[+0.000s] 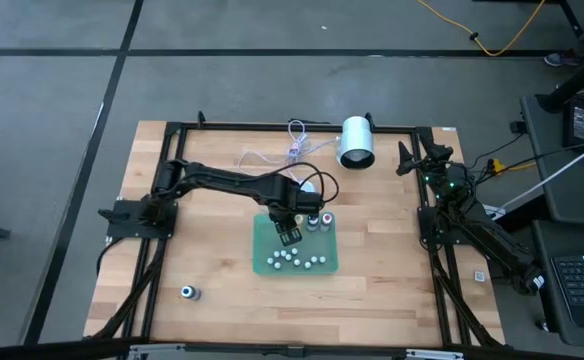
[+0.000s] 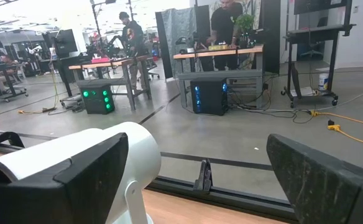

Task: Pick & Place food coloring
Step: Put the big orange food coloring bottle into the bin, then put the big blue food coloring bottle into the bin

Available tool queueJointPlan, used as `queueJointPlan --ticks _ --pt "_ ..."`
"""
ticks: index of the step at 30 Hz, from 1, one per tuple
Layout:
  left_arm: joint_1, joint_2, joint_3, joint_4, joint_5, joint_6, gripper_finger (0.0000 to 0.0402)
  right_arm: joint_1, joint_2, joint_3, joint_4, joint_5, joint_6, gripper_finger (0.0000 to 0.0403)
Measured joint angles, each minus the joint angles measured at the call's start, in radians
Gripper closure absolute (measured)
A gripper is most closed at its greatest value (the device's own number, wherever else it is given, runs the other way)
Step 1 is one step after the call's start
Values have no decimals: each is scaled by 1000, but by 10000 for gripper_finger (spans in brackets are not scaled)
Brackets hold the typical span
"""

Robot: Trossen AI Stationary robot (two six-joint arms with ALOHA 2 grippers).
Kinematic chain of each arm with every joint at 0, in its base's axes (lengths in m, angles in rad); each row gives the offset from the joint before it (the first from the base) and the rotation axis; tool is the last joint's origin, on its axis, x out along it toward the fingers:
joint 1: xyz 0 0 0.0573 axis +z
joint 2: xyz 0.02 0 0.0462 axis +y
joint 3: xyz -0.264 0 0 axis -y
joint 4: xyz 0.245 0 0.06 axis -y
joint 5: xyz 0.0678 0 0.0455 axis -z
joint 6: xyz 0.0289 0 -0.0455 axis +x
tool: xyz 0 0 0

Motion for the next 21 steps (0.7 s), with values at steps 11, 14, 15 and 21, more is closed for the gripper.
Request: queueJointPlan --ticks 11,14,15,21 --pt "4 9 0 -12 -26 0 239 0 0 0 0 0 0 19" --pt "6 -5 0 -12 -29 0 223 0 0 0 0 0 0 19" --pt "6 -7 2 -13 -30 0 216 0 0 0 0 0 0 19" --pt "-7 -69 0 -37 -49 -37 156 0 0 0 0 0 0 19"
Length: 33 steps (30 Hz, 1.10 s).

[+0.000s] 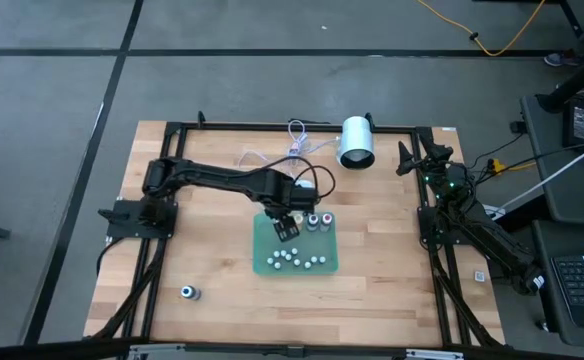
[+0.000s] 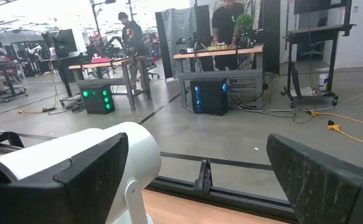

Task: Pick & Place food coloring
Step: Put the big blue food coloring bottle into the bin

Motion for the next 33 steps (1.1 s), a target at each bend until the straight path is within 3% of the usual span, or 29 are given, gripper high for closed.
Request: queueJointPlan --ticks 5,11,20,33 --pt "-41 -100 -79 -12 -39 -97 100 0 0 0 0 0 0 19" --pt "-147 -246 -261 -10 -1 -301 60 0 0 0 0 0 0 19" --pt "-380 -394 -500 -12 95 -562 63 0 0 0 0 0 0 19" --pt "-671 -446 -655 9 338 -762 64 0 0 0 0 0 0 19"
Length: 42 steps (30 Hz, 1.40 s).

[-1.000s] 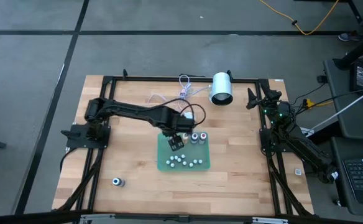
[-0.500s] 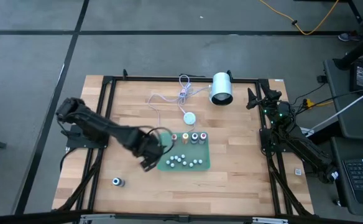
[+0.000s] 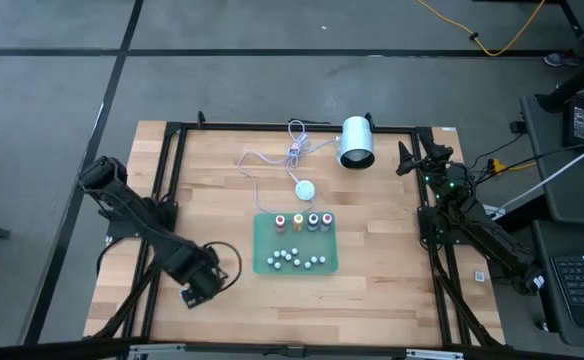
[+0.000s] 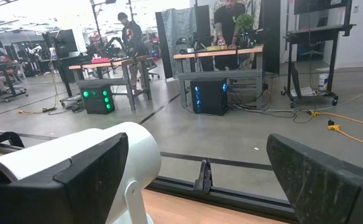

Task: Pick & Place food coloring
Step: Put the big blue food coloring bottle into the bin

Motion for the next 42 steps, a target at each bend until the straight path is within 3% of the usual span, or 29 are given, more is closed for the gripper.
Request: queueJointPlan --ticks 6,20,42 --pt "-71 8 -5 56 30 -76 64 0 0 0 0 0 0 19" --pt "-110 24 -5 169 26 -163 72 0 0 0 0 0 0 19" --pt "-110 48 -5 170 87 -175 237 0 0 0 0 0 0 19"
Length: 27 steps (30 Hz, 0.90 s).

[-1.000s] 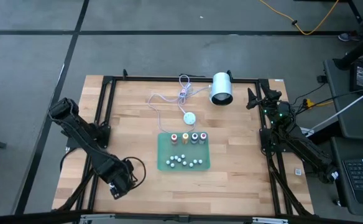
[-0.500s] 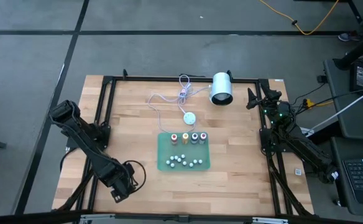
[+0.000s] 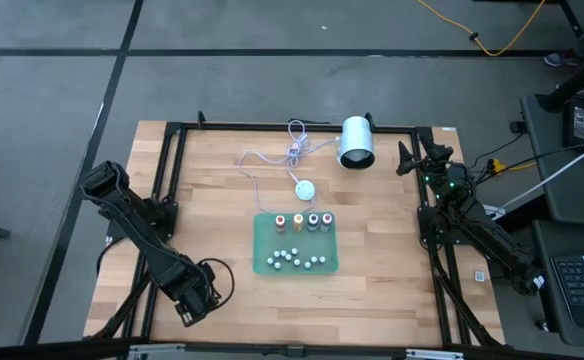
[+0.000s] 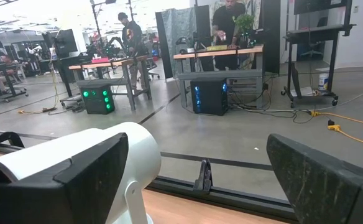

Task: Pick & Place food coloring
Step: Put the big blue food coloring bottle into the bin

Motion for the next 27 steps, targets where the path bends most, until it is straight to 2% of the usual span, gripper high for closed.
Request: queueJointPlan --ticks 9,14,27 --pt "35 0 0 0 5 24 287 0 0 0 0 0 0 19" --pt "112 -20 1 -6 -40 100 287 0 0 0 0 0 0 19" --pt "418 -62 212 -346 -149 475 286 0 0 0 0 0 0 19"
